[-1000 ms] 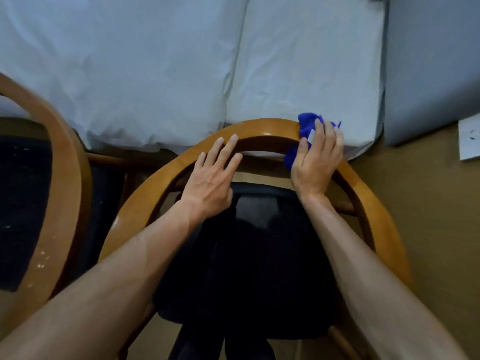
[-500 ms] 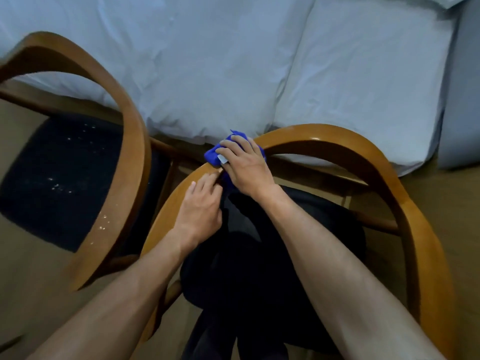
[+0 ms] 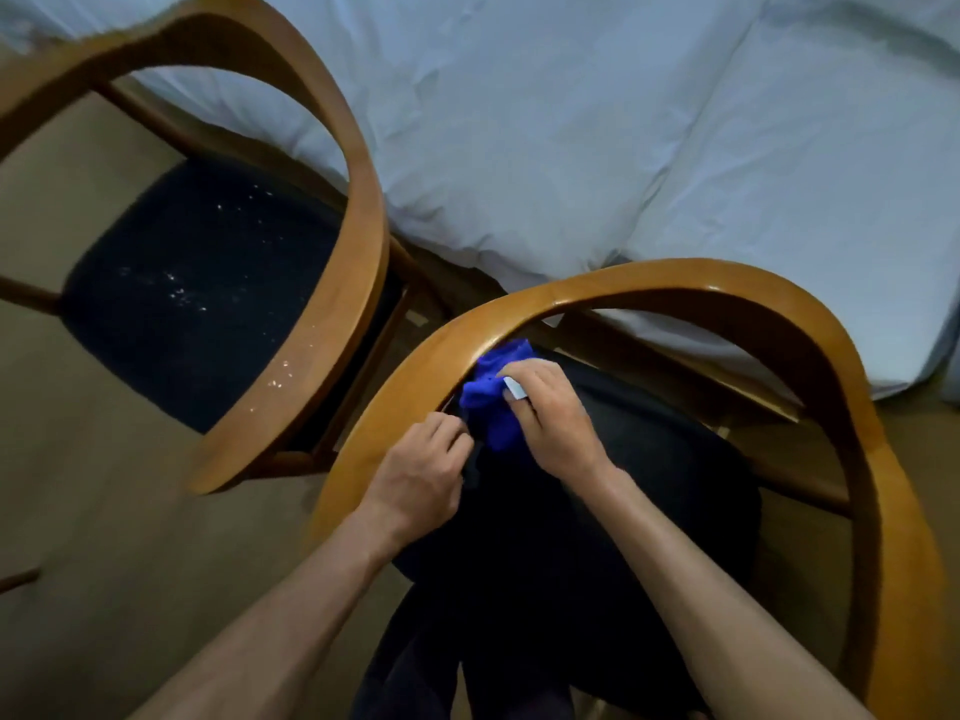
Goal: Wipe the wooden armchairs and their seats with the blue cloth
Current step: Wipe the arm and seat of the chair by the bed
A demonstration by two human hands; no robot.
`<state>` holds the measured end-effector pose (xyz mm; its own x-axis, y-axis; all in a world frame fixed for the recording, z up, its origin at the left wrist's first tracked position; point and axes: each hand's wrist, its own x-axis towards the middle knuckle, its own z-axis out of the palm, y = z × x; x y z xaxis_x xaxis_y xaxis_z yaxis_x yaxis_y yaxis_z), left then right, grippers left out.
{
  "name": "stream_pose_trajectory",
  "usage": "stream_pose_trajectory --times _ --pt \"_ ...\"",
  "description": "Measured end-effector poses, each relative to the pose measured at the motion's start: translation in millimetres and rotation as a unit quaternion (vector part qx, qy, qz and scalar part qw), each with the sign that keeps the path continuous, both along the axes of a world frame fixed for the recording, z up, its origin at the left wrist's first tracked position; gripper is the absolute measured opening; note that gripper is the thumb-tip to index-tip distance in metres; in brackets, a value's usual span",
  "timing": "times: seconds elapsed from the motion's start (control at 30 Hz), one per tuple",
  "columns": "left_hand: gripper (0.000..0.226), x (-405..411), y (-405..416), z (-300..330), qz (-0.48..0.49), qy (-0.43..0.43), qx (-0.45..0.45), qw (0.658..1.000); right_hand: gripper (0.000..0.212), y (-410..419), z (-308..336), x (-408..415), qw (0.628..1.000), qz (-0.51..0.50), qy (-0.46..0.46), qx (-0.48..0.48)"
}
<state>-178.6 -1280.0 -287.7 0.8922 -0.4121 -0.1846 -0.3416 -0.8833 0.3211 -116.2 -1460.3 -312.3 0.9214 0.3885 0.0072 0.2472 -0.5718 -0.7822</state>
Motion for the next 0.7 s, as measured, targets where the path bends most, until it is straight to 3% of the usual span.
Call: stream_pose_trajectory --times 0.07,0.13,0.27,0.4,0.5,0.6,0.7 --pt "0.025 -15 -13 -16 0.024 0.064 -0.01 0.998 0.016 -18 -19 -23 0.987 -0.109 0.12 -0.004" --pt "0.032 -29 -20 -34 0.066 0.142 0.02 0.987 0.017 -27 -43 -38 0.968 -0.178 0.175 -0.026" --pt "0.039 -49 -22 -68 0.11 0.244 0.045 0.963 0.02 -14 -75 -45 0.974 -0.141 0.173 -0.037" --pt "0.04 -62 -14 -91 0.133 0.286 0.062 0.947 0.041 -9 -110 -44 0.967 -0.056 0.144 -0.205" --pt "0.038 -67 -10 -97 0.149 0.296 0.064 0.941 0.053 -8 -113 -48 0.941 -0.129 0.177 -0.257" --pt "0.037 -67 -10 -95 0.169 0.315 0.044 0.933 0.048 -6 -105 -49 0.918 -0.194 0.195 -0.287" --pt "0.038 -58 -16 -89 0.183 0.327 0.025 0.927 0.046 -6 -97 -47 0.897 -0.194 0.228 -0.325"
